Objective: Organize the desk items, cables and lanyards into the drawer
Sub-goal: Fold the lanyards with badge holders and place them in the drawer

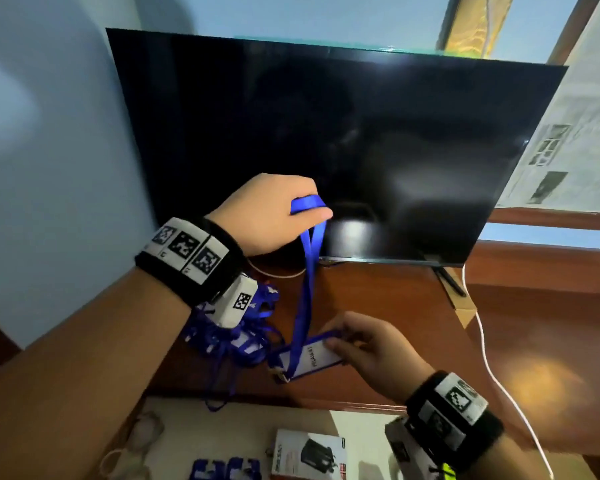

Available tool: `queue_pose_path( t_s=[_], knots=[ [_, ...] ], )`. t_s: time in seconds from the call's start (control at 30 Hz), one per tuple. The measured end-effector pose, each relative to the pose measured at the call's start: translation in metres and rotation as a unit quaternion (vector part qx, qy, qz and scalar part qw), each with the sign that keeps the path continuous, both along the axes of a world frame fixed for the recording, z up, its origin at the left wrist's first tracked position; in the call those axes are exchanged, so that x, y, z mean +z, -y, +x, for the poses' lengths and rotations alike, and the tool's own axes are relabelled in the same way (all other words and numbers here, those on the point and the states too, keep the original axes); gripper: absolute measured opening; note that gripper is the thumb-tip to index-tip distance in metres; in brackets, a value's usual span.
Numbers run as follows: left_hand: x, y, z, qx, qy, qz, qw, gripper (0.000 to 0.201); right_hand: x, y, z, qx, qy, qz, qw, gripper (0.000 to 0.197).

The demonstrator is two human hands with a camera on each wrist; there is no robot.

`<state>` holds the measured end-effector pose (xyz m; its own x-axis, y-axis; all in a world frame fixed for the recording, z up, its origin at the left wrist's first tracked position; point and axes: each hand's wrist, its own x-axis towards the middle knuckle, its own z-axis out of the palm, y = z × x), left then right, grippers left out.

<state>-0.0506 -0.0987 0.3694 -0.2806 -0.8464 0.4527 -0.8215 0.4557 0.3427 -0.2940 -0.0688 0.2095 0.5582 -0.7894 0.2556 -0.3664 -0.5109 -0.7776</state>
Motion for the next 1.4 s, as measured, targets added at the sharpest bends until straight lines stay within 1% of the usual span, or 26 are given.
queue_pose_path(
  t_s=[0.07,0.13,0.17,0.23,0.27,0.3,0.33,0.37,0.4,0.47,0.57,0.63,0.7,0.77,0.83,0.9,0.97,1.03,1.07,1.1,1.17,1.23,1.3,1.4],
  knots=[
    [-0.016,0.023,0.011,0.040,-0.001,0.041,0.998,0.033,0.017,-0.006,0.002,0.002,0.118,0.048,0.992,0.013],
    [-0.040,0.038,0.019,0.075,0.015,0.090,0.993,0.032,0.037,-0.005,0.001,-0.030,0.237,0.089,0.967,0.007],
    [-0.058,0.042,0.022,0.085,0.029,0.125,0.988,0.031,0.047,-0.003,-0.002,-0.048,0.281,0.098,0.953,0.007],
    [-0.100,0.040,0.028,0.093,0.042,0.202,0.974,0.031,0.065,0.005,-0.009,-0.080,0.340,0.092,0.933,0.020],
    [-0.122,0.035,0.028,0.084,0.040,0.232,0.968,0.034,0.074,0.010,-0.011,-0.096,0.359,0.079,0.925,0.018],
    [-0.142,0.026,0.027,0.072,0.032,0.257,0.963,0.037,0.083,0.016,-0.015,-0.114,0.367,0.061,0.921,0.011],
    [-0.159,0.016,0.023,0.055,0.015,0.279,0.959,0.039,0.090,0.022,-0.018,-0.140,0.360,0.034,0.922,0.006],
    [-0.169,0.002,0.016,0.038,-0.006,0.300,0.953,0.038,0.094,0.029,-0.022,-0.170,0.345,0.005,0.923,0.005],
    [-0.176,-0.012,0.008,0.022,-0.024,0.315,0.949,0.036,0.095,0.038,-0.026,-0.200,0.326,-0.025,0.924,0.007],
    [-0.174,-0.041,-0.006,-0.010,-0.058,0.328,0.943,0.036,0.090,0.054,-0.032,-0.249,0.282,-0.067,0.924,0.008],
    [-0.145,-0.073,-0.014,-0.050,-0.090,0.279,0.955,0.041,0.068,0.072,-0.038,-0.319,0.154,-0.115,0.928,0.007],
    [-0.112,-0.084,-0.013,-0.056,-0.119,0.221,0.966,0.042,0.045,0.074,-0.037,-0.327,0.079,-0.104,0.936,0.008],
    [-0.072,-0.089,-0.011,-0.061,-0.127,0.155,0.978,0.037,0.017,0.071,-0.031,-0.300,0.032,-0.064,0.951,0.006],
    [-0.038,-0.086,-0.005,-0.050,-0.124,0.093,0.987,0.032,-0.009,0.060,-0.020,-0.232,0.022,0.000,0.973,0.009],
    [-0.016,-0.072,0.003,-0.026,-0.121,0.039,0.992,0.034,-0.018,0.042,-0.006,-0.146,0.019,0.036,0.988,0.013],
    [-0.011,-0.048,0.015,0.013,-0.106,0.022,0.994,0.038,-0.010,0.020,0.008,-0.053,0.008,0.070,0.996,0.014],
    [-0.018,-0.022,0.027,0.054,-0.081,0.035,0.995,0.036,0.008,0.002,0.017,0.025,0.030,0.117,0.992,0.008],
    [-0.034,-0.001,0.038,0.087,-0.073,0.075,0.991,0.034,0.025,-0.009,0.021,0.068,0.103,0.148,0.981,0.005],
    [-0.047,0.007,0.043,0.101,-0.068,0.101,0.987,0.034,0.033,-0.010,0.022,0.070,0.150,0.158,0.974,0.006],
    [-0.061,0.009,0.046,0.105,-0.058,0.135,0.984,0.033,0.040,-0.010,0.023,0.056,0.199,0.165,0.965,0.006],
    [-0.089,0.006,0.046,0.078,-0.039,0.193,0.977,0.034,0.053,-0.005,0.022,0.007,0.286,0.170,0.943,0.004],
    [-0.117,-0.008,0.037,0.055,-0.050,0.230,0.970,0.038,0.059,0.003,0.020,-0.060,0.335,0.164,0.926,0.006],
    [-0.135,-0.030,0.023,0.048,-0.077,0.246,0.965,0.033,0.054,0.014,0.017,-0.135,0.333,0.150,0.921,0.006],
    [-0.144,-0.066,0.003,0.009,-0.142,0.215,0.966,0.031,0.028,0.032,0.012,-0.245,0.295,0.114,0.916,0.009]
  ],
)
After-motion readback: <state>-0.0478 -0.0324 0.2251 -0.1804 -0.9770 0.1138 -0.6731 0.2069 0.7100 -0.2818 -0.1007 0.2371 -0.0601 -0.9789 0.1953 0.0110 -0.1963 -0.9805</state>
